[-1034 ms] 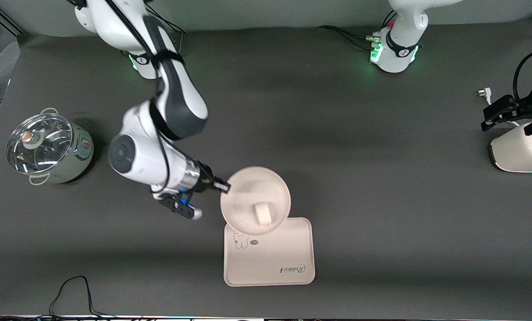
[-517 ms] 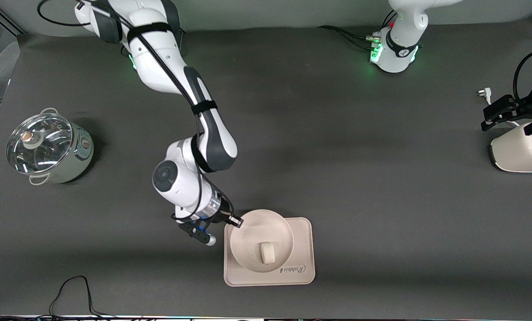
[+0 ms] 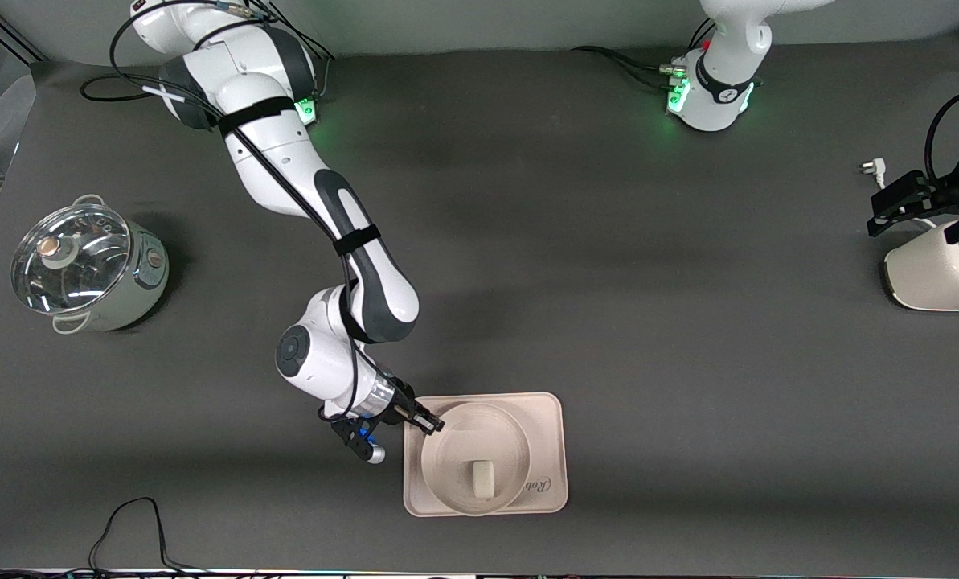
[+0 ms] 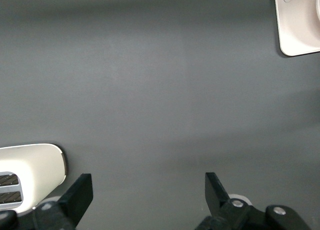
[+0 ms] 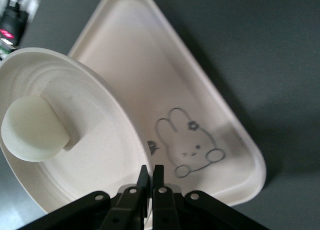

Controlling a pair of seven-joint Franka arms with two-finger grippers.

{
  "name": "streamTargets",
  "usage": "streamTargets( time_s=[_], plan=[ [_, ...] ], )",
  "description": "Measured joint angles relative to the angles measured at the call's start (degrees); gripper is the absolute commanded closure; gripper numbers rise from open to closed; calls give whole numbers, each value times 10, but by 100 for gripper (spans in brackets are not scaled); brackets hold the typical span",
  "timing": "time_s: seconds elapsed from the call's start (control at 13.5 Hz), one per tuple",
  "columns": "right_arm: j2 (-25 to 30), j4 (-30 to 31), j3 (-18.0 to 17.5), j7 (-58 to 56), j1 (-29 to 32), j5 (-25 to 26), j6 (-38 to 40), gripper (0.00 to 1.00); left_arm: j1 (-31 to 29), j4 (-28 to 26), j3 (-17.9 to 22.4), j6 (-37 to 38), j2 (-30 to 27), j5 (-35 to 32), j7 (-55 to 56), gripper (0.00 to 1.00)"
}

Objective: Place bun in plate and plate on tray
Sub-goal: 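Lower the plate onto the tray and open the right gripper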

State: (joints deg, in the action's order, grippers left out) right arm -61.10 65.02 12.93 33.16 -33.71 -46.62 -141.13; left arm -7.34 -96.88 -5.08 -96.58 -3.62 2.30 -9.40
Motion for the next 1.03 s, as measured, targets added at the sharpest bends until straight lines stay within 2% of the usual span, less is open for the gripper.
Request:
streamTargets(
  time_s=[0.15,0.22,0.3,0.37,0.74,1.03],
  plan=[
    [-15,0,-4,0,-4,0,-15,100,0,0,0,0,0,0,0,0],
    [-19,0,-6,0,-6,0,-20,92,0,0,0,0,0,0,0,0],
    [-20,-2,-7,0,-8,0,-23,10,0,0,0,0,0,0,0,0],
    [-20,-4,-7,0,-10,2,-24,0,0,0,0,0,0,0,0,0],
    [-12,-22,-5,0,-13,44,-20,0,0,0,0,0,0,0,0,0],
    [49,-32,36,0,-10,70,87,0,0,0,0,0,0,0,0,0]
  ],
)
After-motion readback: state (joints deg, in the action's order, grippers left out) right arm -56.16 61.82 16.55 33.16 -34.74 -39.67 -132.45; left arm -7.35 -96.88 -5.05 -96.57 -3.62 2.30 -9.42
